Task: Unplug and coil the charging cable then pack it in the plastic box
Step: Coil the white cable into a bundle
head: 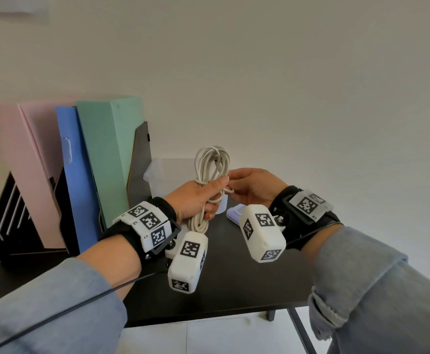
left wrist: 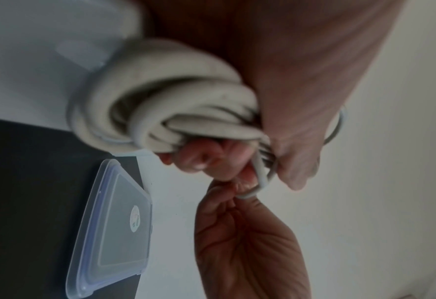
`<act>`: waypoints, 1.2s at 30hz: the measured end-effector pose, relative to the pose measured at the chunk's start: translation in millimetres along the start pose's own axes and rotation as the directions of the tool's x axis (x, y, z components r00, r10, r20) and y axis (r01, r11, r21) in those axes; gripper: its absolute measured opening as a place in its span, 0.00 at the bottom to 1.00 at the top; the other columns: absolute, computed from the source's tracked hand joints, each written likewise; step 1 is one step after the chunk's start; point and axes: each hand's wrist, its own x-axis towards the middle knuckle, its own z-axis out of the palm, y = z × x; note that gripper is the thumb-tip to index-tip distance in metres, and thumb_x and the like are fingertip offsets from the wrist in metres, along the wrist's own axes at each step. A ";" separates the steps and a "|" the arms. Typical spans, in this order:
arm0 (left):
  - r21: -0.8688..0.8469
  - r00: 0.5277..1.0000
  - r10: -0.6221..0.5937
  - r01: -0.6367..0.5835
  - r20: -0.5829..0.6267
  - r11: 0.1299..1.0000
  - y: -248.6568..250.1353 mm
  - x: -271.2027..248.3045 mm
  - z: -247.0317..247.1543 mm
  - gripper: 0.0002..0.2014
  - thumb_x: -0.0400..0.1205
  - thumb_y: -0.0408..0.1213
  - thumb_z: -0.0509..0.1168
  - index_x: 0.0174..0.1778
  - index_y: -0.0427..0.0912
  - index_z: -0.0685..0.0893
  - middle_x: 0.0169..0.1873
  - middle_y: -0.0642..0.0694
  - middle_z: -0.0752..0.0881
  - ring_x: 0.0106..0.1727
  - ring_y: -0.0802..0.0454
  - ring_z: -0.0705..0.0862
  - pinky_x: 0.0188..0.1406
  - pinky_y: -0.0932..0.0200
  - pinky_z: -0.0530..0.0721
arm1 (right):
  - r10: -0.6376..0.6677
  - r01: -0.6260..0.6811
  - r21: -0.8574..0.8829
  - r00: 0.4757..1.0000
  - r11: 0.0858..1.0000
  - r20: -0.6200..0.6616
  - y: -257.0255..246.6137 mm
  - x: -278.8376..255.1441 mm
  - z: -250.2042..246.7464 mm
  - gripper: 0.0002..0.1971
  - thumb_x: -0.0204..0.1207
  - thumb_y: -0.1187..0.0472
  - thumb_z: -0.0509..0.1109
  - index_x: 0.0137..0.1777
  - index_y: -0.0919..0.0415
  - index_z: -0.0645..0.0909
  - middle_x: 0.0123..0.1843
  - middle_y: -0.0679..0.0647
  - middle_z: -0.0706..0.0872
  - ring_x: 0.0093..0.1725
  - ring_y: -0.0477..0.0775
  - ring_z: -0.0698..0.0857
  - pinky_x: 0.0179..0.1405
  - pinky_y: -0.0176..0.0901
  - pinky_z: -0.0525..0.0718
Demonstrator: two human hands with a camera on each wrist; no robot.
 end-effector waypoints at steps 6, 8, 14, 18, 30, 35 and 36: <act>0.033 0.999 -0.019 0.018 0.034 0.999 -1.8 1.4 -1.6 0.23 0.79 0.55 0.60 0.23 0.44 0.68 0.17 0.48 0.65 0.19 0.55 0.66 0.24 0.64 0.73 | -0.035 0.033 -0.081 0.999 0.996 -0.023 1.9 1.4 -0.2 0.14 0.75 0.77 0.66 0.61 0.72 0.80 0.39 0.59 0.85 0.33 0.49 0.86 0.26 0.32 0.83; 0.060 0.999 -0.027 0.025 0.037 0.998 -1.8 0.9 -0.8 0.23 0.80 0.55 0.59 0.24 0.43 0.68 0.16 0.49 0.66 0.18 0.55 0.66 0.23 0.65 0.73 | -0.068 0.060 -0.158 0.997 0.986 -0.044 2.6 2.1 1.0 0.13 0.74 0.77 0.66 0.59 0.72 0.80 0.38 0.59 0.85 0.32 0.49 0.85 0.24 0.32 0.80; 0.116 1.000 -0.009 0.005 0.027 0.993 -3.4 -0.4 2.2 0.23 0.83 0.51 0.58 0.25 0.42 0.68 0.15 0.51 0.66 0.17 0.56 0.66 0.23 0.65 0.71 | -0.090 0.054 -0.303 0.990 0.952 -0.104 6.2 4.1 3.4 0.10 0.72 0.80 0.66 0.47 0.67 0.82 0.32 0.58 0.83 0.25 0.47 0.82 0.27 0.36 0.75; 0.126 1.000 -0.006 0.003 0.021 0.992 -4.4 -0.5 1.2 0.23 0.82 0.51 0.58 0.25 0.42 0.68 0.15 0.50 0.66 0.18 0.56 0.66 0.24 0.64 0.72 | -0.088 0.059 -0.267 0.991 0.962 -0.098 8.1 5.2 3.5 0.10 0.73 0.80 0.65 0.47 0.68 0.81 0.32 0.59 0.82 0.26 0.49 0.81 0.24 0.34 0.78; 0.045 0.997 -0.055 0.053 0.049 0.998 -6.4 0.1 -1.0 0.22 0.83 0.48 0.59 0.24 0.43 0.67 0.14 0.52 0.66 0.16 0.58 0.66 0.23 0.64 0.70 | -0.136 0.140 -0.029 0.986 0.990 0.097 9.1 4.3 4.1 0.14 0.77 0.80 0.56 0.45 0.67 0.82 0.39 0.59 0.84 0.37 0.53 0.79 0.37 0.36 0.80; 0.074 0.996 -0.092 0.091 0.008 0.993 -10.7 2.0 0.0 0.20 0.83 0.48 0.59 0.26 0.44 0.68 0.15 0.51 0.67 0.17 0.57 0.65 0.23 0.63 0.69 | -0.163 0.159 0.041 0.978 0.986 0.128 3.4 -4.6 15.7 0.14 0.71 0.79 0.57 0.47 0.64 0.79 0.39 0.59 0.83 0.35 0.52 0.80 0.36 0.37 0.80; 0.077 0.996 -0.095 0.094 0.002 0.993 -11.2 2.3 0.4 0.20 0.82 0.48 0.60 0.26 0.44 0.68 0.16 0.51 0.66 0.17 0.56 0.65 0.23 0.63 0.69 | -0.183 0.184 0.008 0.975 0.983 0.125 3.6 -7.1 18.5 0.14 0.70 0.78 0.60 0.51 0.63 0.77 0.40 0.59 0.83 0.35 0.51 0.81 0.36 0.37 0.80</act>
